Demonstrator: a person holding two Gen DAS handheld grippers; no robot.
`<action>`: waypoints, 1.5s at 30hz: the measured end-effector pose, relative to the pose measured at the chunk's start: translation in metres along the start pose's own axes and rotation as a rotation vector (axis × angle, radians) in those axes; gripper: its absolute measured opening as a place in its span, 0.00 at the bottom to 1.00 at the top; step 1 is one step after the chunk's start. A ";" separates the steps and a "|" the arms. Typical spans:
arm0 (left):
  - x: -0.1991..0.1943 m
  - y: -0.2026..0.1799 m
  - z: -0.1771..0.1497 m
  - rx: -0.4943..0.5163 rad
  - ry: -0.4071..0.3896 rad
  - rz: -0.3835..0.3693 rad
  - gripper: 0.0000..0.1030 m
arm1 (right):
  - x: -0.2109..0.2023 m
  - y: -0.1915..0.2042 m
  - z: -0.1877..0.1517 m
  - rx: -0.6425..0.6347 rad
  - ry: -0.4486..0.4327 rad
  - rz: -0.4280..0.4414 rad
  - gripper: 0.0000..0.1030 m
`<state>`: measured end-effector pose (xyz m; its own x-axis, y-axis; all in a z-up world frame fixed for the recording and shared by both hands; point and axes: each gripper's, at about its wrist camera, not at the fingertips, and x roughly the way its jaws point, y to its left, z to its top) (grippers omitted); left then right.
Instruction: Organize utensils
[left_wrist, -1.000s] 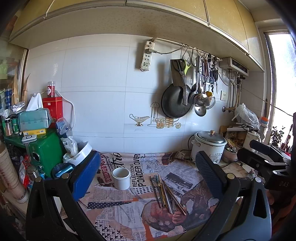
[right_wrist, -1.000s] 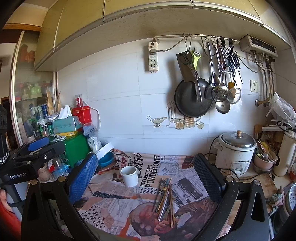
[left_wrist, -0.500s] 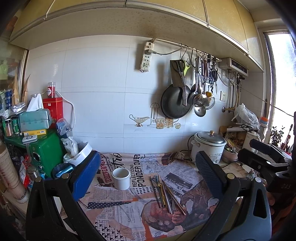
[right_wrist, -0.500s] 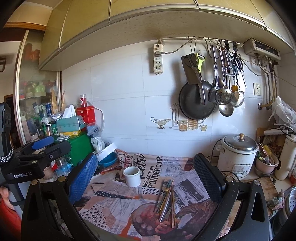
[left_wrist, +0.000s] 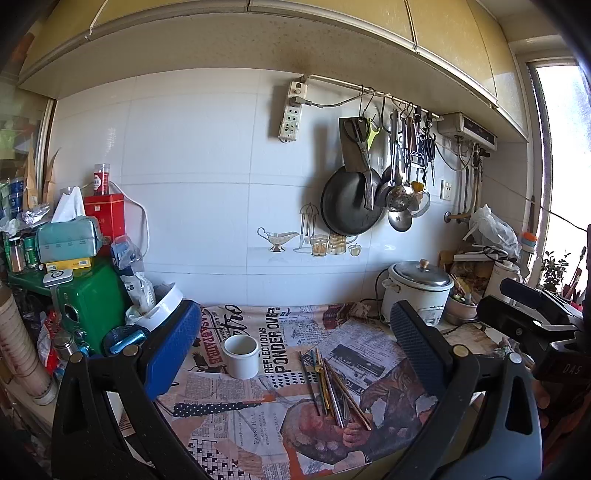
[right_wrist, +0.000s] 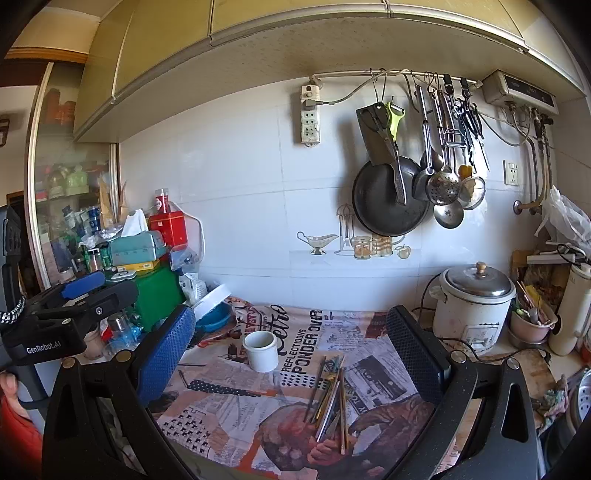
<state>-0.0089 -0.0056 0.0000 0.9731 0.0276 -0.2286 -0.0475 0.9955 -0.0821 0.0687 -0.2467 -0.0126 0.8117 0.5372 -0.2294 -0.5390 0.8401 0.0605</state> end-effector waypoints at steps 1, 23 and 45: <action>0.001 -0.001 0.000 0.001 0.003 0.000 1.00 | 0.001 -0.002 0.000 0.002 0.001 -0.001 1.00; 0.166 -0.014 -0.048 -0.025 0.318 0.013 1.00 | 0.093 -0.078 -0.050 0.079 0.262 -0.121 1.00; 0.351 -0.009 -0.178 0.015 0.740 0.031 1.00 | 0.282 -0.155 -0.176 0.186 0.808 -0.064 0.63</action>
<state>0.2932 -0.0208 -0.2522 0.5649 -0.0078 -0.8251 -0.0641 0.9965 -0.0533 0.3411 -0.2383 -0.2570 0.3891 0.3285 -0.8606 -0.3939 0.9039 0.1669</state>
